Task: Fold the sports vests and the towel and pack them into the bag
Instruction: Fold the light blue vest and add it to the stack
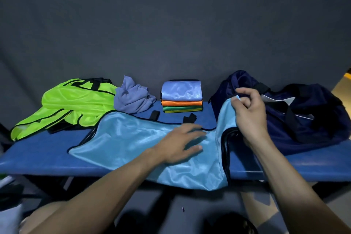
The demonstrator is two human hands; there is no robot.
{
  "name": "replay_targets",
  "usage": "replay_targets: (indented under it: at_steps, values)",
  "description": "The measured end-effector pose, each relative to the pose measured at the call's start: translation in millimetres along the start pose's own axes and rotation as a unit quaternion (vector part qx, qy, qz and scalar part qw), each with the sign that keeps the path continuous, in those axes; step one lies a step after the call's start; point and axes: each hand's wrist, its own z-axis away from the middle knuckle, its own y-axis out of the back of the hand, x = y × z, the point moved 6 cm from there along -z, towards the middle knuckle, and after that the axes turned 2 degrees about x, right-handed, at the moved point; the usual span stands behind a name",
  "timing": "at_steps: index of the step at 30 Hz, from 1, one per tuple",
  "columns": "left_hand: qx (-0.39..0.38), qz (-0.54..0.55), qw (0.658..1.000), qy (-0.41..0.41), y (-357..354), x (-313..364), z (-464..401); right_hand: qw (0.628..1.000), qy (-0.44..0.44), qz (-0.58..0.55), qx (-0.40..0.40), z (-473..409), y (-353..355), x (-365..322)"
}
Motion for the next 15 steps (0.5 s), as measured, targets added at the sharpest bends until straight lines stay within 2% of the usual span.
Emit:
replay_targets:
  at_steps: [2,4,7,9,11,13,15]
  values:
    - [0.048,-0.051,0.997,0.032,29.1,-22.4,16.0,0.999,0.006,-0.021,-0.024,5.2,-17.5,-8.7]
    - [0.071,-0.130,0.983,0.107,53.9,-56.6,39.7,0.999,0.009,-0.032,-0.038,8.8,-31.9,-16.9]
    - [0.003,-0.204,0.955,0.216,61.4,-109.4,77.7,0.998,-0.001,-0.046,-0.049,15.4,-53.9,-24.9]
    - [-0.045,-0.185,0.957,0.220,60.7,-129.1,94.1,0.996,-0.014,-0.053,-0.069,22.2,-72.8,-28.7]
    - [-0.024,-0.118,0.973,0.195,73.9,-136.8,105.2,0.994,-0.021,-0.052,-0.094,29.0,-94.4,-33.1]
    - [-0.014,-0.080,0.973,0.215,89.6,-150.1,117.2,0.992,-0.026,-0.054,-0.112,34.5,-115.3,-39.0]
    - [-0.094,-0.128,0.953,0.260,88.5,-166.6,131.9,0.990,-0.032,-0.052,-0.128,37.7,-137.9,-44.2]
